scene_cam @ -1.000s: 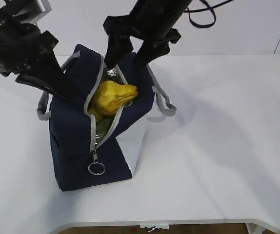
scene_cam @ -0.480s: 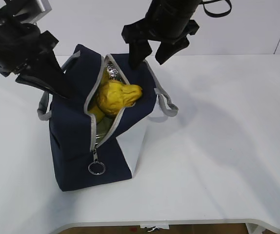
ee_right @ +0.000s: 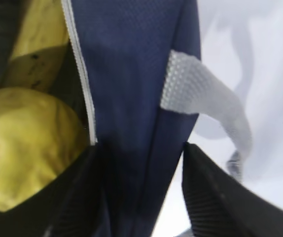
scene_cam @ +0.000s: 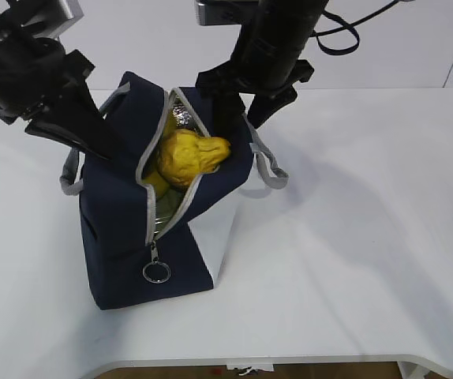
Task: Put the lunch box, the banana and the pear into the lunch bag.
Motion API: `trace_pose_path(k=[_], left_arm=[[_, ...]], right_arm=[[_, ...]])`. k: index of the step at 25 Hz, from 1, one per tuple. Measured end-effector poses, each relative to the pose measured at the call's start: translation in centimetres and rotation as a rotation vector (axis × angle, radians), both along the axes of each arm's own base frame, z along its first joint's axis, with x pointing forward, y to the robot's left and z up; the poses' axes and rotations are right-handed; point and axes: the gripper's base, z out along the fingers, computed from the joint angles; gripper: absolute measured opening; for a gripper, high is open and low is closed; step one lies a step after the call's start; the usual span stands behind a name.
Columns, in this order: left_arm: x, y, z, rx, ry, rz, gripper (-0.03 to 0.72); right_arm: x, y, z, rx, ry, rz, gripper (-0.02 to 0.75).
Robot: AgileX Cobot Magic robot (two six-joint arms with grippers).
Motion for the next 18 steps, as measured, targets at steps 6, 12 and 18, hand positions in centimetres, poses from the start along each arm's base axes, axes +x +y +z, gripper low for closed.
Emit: trace_pose_path(k=[6,12,18], left_arm=[[0.0,0.0,0.0,0.000,0.000,0.000,0.015],[0.0,0.0,0.0,0.000,0.001,-0.001,0.015],[-0.2,-0.9,0.5,-0.079,0.020,0.007,0.015]], right_arm=[[0.5,0.2,-1.6,-0.018,0.030,-0.002,0.376],[0.4,0.2,-1.4,-0.017,0.025,-0.003,0.091],[-0.6,-0.4,1.9,0.012,-0.035,-0.002,0.002]])
